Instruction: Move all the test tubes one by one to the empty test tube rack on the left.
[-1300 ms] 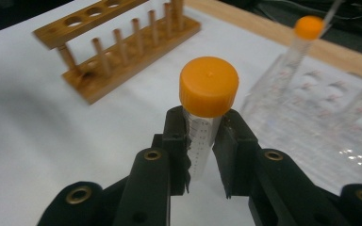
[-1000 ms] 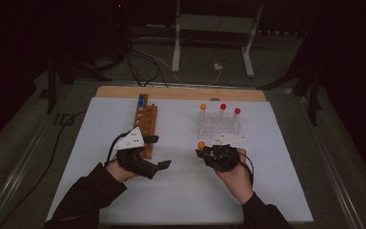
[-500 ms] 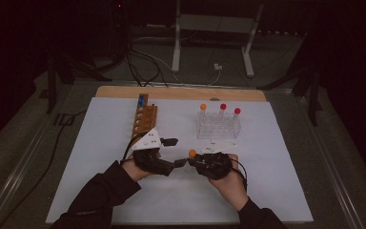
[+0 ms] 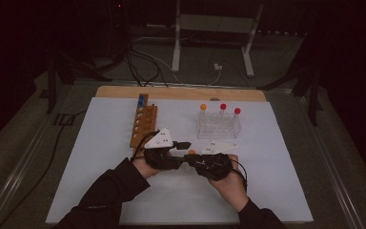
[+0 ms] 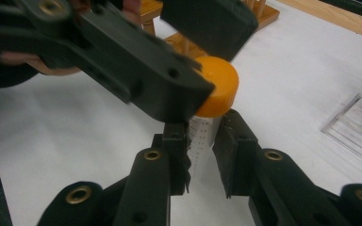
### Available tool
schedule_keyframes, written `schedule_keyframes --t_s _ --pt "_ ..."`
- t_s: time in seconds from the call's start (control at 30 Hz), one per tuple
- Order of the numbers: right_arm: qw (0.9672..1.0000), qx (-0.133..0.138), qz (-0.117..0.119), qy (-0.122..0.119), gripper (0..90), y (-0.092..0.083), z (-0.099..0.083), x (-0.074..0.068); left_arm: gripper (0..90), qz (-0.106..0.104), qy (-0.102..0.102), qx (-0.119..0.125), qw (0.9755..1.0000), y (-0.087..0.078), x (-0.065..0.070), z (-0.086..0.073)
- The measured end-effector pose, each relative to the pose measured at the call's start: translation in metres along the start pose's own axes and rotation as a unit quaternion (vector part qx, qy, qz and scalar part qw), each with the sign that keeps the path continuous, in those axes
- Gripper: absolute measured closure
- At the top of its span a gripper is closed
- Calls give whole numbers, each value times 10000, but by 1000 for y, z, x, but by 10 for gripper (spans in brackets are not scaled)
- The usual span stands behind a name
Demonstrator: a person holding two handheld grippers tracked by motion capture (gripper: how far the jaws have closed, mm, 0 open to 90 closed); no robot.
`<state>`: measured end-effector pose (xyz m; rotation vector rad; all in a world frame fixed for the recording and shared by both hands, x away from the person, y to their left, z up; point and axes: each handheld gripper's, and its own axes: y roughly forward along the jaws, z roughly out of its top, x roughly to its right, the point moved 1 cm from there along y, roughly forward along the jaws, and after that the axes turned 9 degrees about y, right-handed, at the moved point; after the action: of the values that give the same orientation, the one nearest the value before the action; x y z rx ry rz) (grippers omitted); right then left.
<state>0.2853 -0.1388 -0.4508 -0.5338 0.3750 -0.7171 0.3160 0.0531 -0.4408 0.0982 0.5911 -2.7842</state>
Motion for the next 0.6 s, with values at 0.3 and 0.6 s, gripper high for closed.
schedule_keyframes --t_s 0.3,0.6 --pt "10000 -1 -22 26 746 -1 0 2 708 -108 80 0 9999 4 1 2" --pt "9999 117 15 16 666 -4 2 1 718 -59 114 32 9999 -1 -2 7"
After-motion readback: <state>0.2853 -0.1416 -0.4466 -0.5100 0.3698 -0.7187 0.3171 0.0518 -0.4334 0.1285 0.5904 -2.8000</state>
